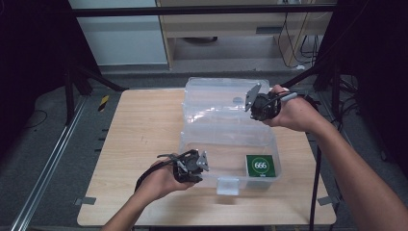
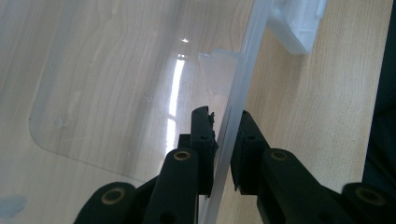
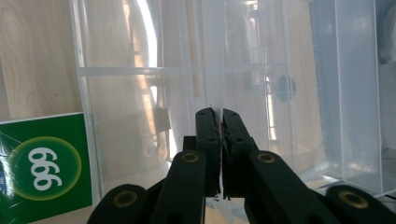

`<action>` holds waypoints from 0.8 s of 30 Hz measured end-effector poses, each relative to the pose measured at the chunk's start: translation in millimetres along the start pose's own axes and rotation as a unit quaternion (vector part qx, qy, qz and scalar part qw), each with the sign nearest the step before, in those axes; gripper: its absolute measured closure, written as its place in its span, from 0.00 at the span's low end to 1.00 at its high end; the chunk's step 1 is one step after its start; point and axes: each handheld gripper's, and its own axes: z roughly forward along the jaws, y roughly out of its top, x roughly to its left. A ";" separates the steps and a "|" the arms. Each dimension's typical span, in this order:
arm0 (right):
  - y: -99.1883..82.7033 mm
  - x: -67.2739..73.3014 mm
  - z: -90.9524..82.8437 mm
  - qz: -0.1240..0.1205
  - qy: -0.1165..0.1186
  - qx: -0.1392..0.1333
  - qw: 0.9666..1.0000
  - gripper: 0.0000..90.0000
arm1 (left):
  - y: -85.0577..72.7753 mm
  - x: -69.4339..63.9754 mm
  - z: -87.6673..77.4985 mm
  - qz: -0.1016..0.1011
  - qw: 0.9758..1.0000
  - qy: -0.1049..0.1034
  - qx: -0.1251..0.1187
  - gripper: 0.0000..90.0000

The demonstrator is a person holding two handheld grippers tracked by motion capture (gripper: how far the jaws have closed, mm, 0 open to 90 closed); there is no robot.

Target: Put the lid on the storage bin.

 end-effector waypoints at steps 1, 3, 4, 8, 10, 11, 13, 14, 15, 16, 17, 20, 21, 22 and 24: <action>-0.9 1.7 -1.8 -0.001 0.000 -0.004 1.000 0.97 | 0.2 0.7 0.0 0.001 1.000 0.000 0.000 0.89; -2.9 5.5 -3.4 0.000 -0.005 -0.012 1.000 0.97 | 0.3 -0.5 0.2 -0.002 1.000 0.001 0.001 0.89; -4.4 8.0 -4.6 0.004 -0.008 -0.016 1.000 0.97 | 0.2 -0.5 0.2 0.000 1.000 0.003 0.000 0.89; -9.0 15.8 -9.7 0.003 -0.011 -0.028 1.000 0.97 | -0.5 -0.9 0.1 -0.002 1.000 0.003 -0.002 0.88; -10.0 19.9 -11.5 0.001 -0.015 -0.035 0.999 0.97 | -0.1 -1.5 0.4 -0.004 1.000 0.004 -0.001 0.88; -10.3 24.0 -13.7 -0.002 -0.017 -0.036 0.999 0.97 | -0.2 -1.9 0.5 -0.003 1.000 0.005 -0.001 0.87; -10.4 25.5 -14.4 -0.002 -0.018 -0.037 0.999 0.97 | 0.0 -2.2 0.5 -0.003 1.000 0.006 -0.001 0.87; -10.8 27.7 -15.7 -0.003 -0.018 -0.039 0.999 0.97 | -0.1 -2.8 0.6 -0.004 1.000 0.006 -0.001 0.87; -11.2 29.1 -16.8 -0.004 -0.018 -0.040 0.999 0.97 | 0.0 -2.7 0.7 -0.005 1.000 0.006 0.000 0.87; -11.5 31.0 -17.7 -0.003 -0.019 -0.042 0.999 0.97 | 0.0 -2.8 0.8 -0.005 1.000 0.006 0.000 0.87; -11.7 32.2 -18.3 -0.005 -0.018 -0.044 0.999 0.97 | 0.1 -2.8 0.8 -0.004 1.000 0.006 0.000 0.87; -12.1 38.0 -21.3 -0.009 -0.020 -0.046 0.999 0.97 | 0.4 -3.7 1.0 0.002 1.000 0.012 0.000 0.87; -12.2 40.4 -22.3 -0.009 -0.020 -0.048 0.999 0.97 | 0.4 -4.2 1.1 0.002 1.000 0.012 0.000 0.87; -12.2 42.9 -23.5 -0.009 -0.021 -0.048 0.999 0.97 | 0.6 -4.2 1.1 0.001 1.000 0.012 0.001 0.86; -12.7 47.2 -25.6 -0.013 -0.022 -0.049 0.998 0.97 | 0.5 -4.1 1.2 0.001 1.000 0.012 0.000 0.86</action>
